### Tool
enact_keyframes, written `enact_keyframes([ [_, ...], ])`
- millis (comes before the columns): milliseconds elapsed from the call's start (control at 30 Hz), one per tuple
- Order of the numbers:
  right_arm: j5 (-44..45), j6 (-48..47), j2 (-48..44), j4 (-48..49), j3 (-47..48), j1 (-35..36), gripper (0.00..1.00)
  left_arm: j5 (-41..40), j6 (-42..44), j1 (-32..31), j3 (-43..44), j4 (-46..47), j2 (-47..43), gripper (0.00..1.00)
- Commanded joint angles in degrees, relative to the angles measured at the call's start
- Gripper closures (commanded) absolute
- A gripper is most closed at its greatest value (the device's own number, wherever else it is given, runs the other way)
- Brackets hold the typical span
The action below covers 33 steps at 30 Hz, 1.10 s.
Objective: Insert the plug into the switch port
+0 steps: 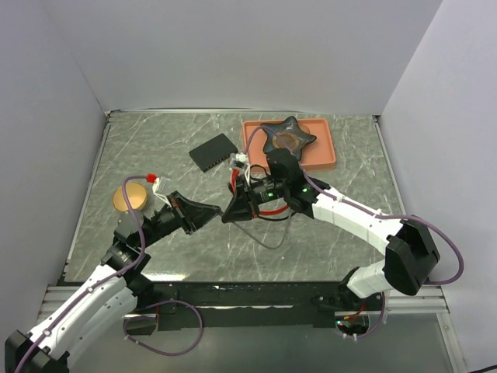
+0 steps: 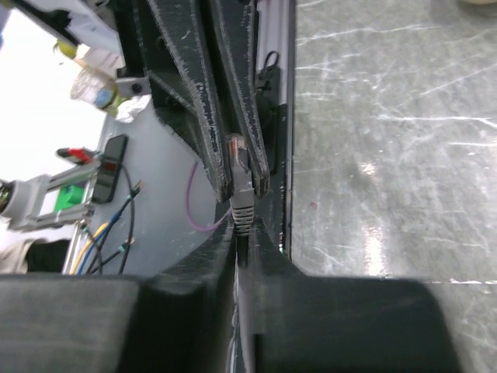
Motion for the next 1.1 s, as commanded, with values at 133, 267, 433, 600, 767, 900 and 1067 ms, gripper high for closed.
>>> enact_keyframes([
  [133, 28.53, -7.88, -5.03, -10.39, 4.50, 5.77, 0.17, -10.09, -3.88, -0.18, 5.89, -6.81, -2.72, 0.99],
  [267, 46.29, -10.79, -6.26, -12.50, 5.64, 12.26, 0.02, -14.67, -5.91, -0.26, 9.06, -13.41, -0.88, 0.99],
  [433, 59.69, -11.23, -6.09, -12.60, 6.35, 15.36, 0.01, -16.87, -8.72, -0.26, 13.10, -21.40, 2.81, 0.99],
  [600, 65.50, -11.06, -5.91, -11.37, 7.14, 15.89, 0.04, -17.49, -10.21, -0.26, 13.11, -21.68, 4.66, 0.99],
  [767, 65.69, -12.11, -4.60, -10.05, 8.19, 16.59, 0.12, -16.88, -11.27, -0.26, 12.93, -20.63, 5.98, 0.99],
  [900, 64.11, -12.73, -3.10, -9.70, 9.16, 17.11, 0.23, -16.52, -11.53, -0.26, 12.40, -20.01, 6.07, 0.99],
  [1067, 64.80, -12.82, -1.61, -9.61, 10.04, 18.34, 0.50, -16.18, -11.36, -0.26, 12.40, -20.01, 6.59, 0.99],
])
